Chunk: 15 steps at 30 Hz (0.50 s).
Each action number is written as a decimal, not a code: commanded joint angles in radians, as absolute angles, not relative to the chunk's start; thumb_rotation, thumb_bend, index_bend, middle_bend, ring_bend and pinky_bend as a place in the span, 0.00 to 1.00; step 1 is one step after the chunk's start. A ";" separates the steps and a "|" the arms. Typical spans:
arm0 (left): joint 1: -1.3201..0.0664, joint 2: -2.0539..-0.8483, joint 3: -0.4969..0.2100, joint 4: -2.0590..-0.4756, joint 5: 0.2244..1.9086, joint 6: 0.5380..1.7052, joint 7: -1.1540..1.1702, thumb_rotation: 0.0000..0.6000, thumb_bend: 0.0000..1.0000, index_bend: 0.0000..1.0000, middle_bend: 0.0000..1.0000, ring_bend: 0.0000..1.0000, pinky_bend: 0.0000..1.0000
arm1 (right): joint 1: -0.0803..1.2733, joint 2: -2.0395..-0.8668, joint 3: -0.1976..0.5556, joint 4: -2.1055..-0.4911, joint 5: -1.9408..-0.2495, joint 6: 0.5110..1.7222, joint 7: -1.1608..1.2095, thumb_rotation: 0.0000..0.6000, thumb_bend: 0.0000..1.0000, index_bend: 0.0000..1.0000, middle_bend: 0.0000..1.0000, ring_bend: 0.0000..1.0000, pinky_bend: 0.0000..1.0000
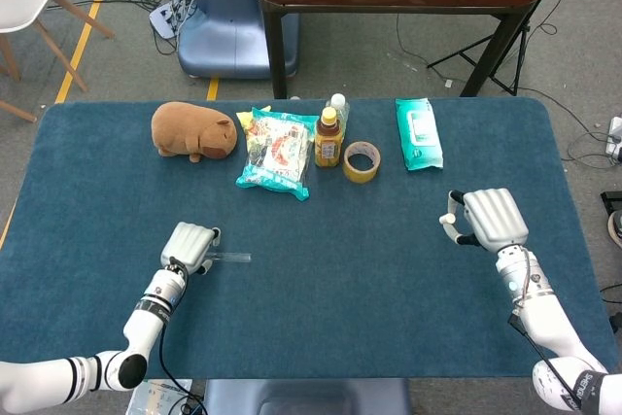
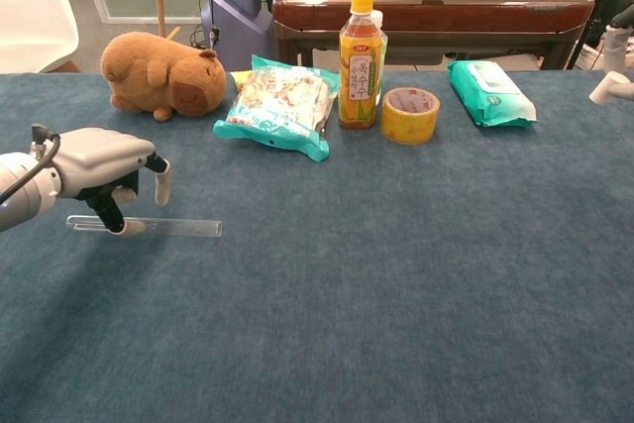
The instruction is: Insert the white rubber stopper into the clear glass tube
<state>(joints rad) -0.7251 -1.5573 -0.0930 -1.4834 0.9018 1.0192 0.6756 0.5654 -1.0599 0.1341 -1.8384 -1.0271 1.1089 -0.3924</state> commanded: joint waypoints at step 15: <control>-0.719 -1.576 -0.094 -1.453 0.888 1.004 0.633 1.00 0.25 0.47 0.98 1.00 1.00 | 0.564 -1.066 0.138 -1.832 -1.017 1.098 -0.393 0.97 0.42 0.64 1.00 1.00 1.00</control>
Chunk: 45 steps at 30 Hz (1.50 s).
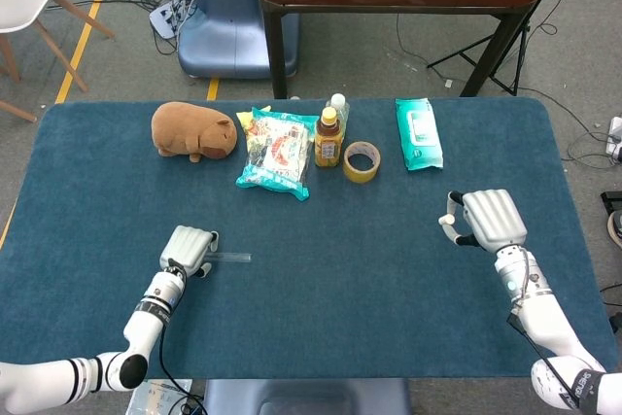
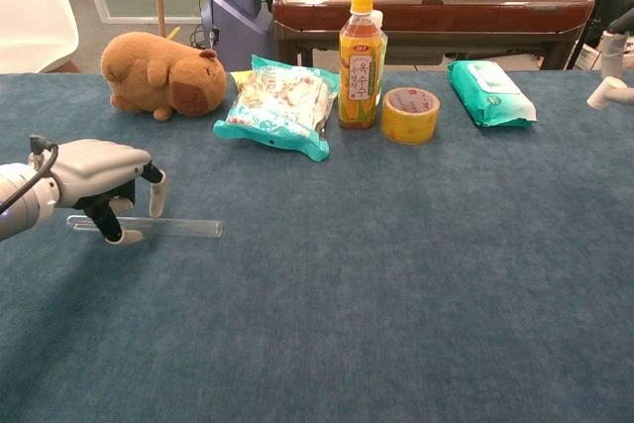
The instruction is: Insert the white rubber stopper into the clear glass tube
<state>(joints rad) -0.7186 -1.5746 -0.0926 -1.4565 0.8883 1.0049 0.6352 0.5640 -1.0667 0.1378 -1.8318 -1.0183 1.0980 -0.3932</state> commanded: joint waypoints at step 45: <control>-0.663 -1.469 -0.188 -1.566 0.975 0.939 0.226 1.00 0.31 0.61 1.00 1.00 1.00 | 0.553 -1.073 0.156 -1.882 -1.136 1.102 -0.303 0.97 0.42 0.66 1.00 1.00 1.00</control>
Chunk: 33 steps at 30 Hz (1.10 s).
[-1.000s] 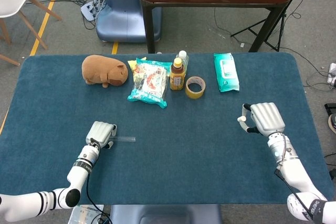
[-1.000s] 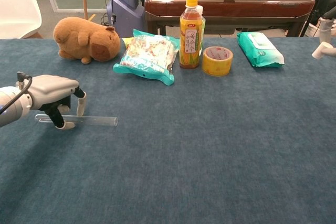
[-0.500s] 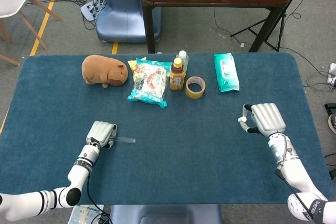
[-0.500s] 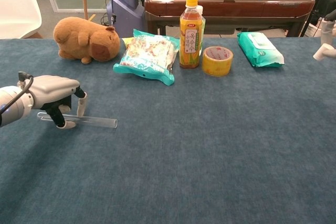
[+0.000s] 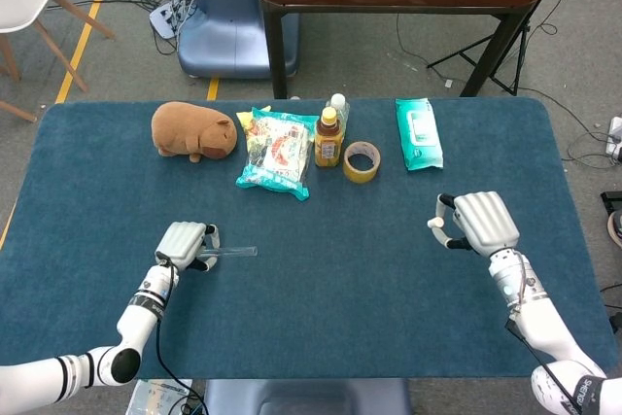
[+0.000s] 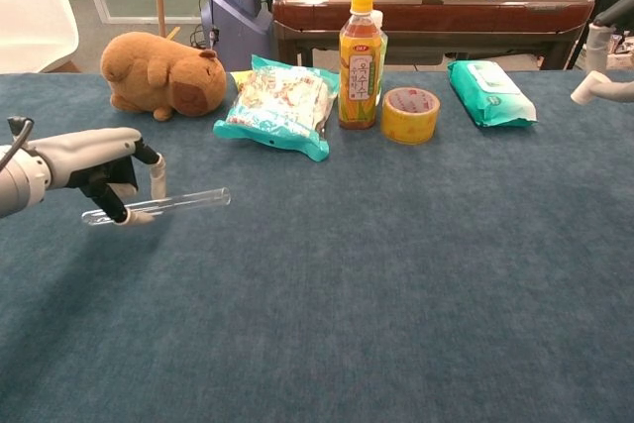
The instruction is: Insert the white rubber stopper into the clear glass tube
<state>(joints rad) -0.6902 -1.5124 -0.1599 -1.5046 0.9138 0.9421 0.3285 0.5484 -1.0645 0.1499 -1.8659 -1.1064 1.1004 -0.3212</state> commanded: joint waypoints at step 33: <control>-0.691 -1.458 -0.257 -1.792 1.039 0.972 0.054 1.00 0.32 0.63 1.00 1.00 1.00 | 0.685 -1.297 0.227 -1.980 -1.306 1.087 -0.257 0.97 0.44 0.68 1.00 1.00 1.00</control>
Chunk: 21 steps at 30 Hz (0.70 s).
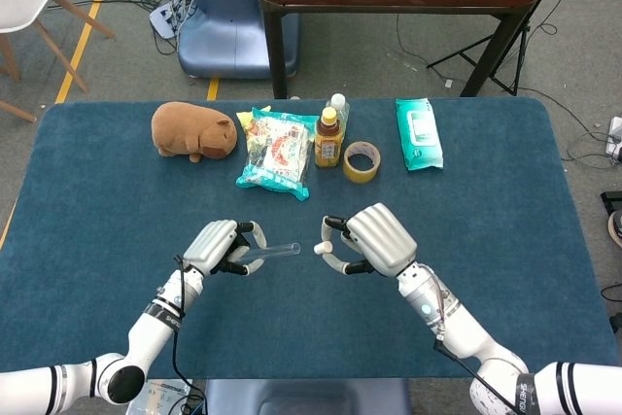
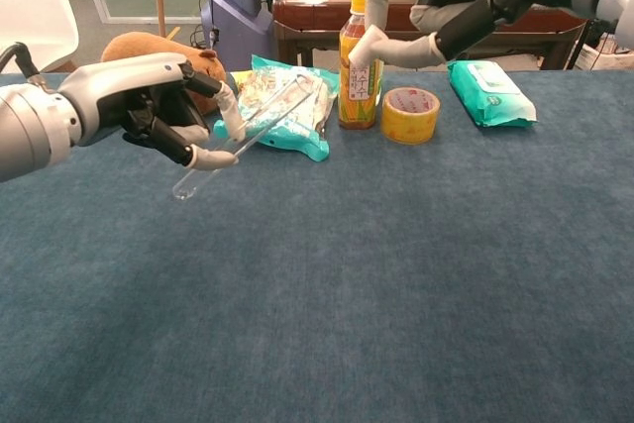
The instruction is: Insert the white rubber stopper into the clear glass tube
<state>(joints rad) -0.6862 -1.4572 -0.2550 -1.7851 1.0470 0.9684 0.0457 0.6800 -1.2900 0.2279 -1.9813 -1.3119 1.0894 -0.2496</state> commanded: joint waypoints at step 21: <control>-0.729 -1.490 -0.247 -1.808 0.975 0.985 0.123 1.00 0.32 0.63 1.00 1.00 1.00 | 0.713 -1.344 0.221 -1.959 -1.253 1.084 -0.319 0.97 0.44 0.68 1.00 1.00 1.00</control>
<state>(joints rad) -0.7277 -1.4890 -0.2469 -1.8088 0.9755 0.9853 0.1222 0.7134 -1.3440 0.2214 -1.9590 -1.2529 1.0841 -0.3194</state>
